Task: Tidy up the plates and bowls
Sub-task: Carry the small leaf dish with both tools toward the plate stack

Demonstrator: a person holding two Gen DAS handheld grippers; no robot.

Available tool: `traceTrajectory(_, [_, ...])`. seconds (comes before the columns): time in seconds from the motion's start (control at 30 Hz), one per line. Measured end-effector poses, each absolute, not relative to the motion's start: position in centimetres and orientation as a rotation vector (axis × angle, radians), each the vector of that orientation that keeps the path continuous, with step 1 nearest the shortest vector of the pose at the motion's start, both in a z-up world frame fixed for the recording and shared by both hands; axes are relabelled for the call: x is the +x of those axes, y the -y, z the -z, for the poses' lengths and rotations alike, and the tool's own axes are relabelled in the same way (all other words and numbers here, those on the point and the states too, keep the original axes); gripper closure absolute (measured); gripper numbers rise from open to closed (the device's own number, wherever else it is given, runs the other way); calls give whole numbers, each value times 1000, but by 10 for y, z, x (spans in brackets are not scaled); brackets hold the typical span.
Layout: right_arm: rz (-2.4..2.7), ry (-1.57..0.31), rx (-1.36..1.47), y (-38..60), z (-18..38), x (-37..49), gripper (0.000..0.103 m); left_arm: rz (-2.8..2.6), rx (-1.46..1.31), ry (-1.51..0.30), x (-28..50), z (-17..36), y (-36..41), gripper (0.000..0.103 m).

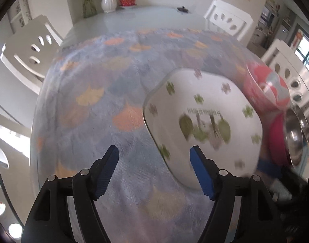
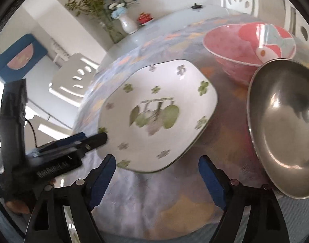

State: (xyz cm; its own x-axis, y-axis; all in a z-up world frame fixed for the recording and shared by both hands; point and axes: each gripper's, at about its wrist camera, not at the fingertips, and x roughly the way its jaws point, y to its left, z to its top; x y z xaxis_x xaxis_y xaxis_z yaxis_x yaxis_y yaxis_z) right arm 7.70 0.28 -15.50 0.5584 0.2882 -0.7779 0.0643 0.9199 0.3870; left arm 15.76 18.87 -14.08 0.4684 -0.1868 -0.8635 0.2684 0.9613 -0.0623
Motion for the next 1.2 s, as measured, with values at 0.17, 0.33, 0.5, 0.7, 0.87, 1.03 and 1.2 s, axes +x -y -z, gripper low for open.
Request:
traceTrajectory(0.17, [-91, -946, 333, -15, 162, 88, 21, 340, 141, -1066, 191, 152, -170, 37])
traceTrajectory(0.33, [-85, -909, 271, -25, 168, 101, 20, 389, 200, -1103, 224, 169, -153, 37])
traceTrajectory(0.5, [-116, -873, 262, -28, 173, 112, 7, 452, 116, -1140, 245, 175, -154, 42])
traceTrajectory(0.7, [-94, -909, 204, -33, 170, 118, 23, 526, 137, -1124, 218, 172, -157, 55])
traceTrajectory(0.87, [-84, -924, 295, -17, 166, 111, 52, 598, 129, -1127, 175, 170, -159, 61])
traceTrajectory(1.03, [-73, -910, 320, -12, 162, 99, 58, 588, 124, -1107, 155, 166, -164, 60])
traceTrajectory(1.2, [-88, -874, 289, -17, 152, 92, 58, 551, 105, -1093, 151, 155, -176, 60])
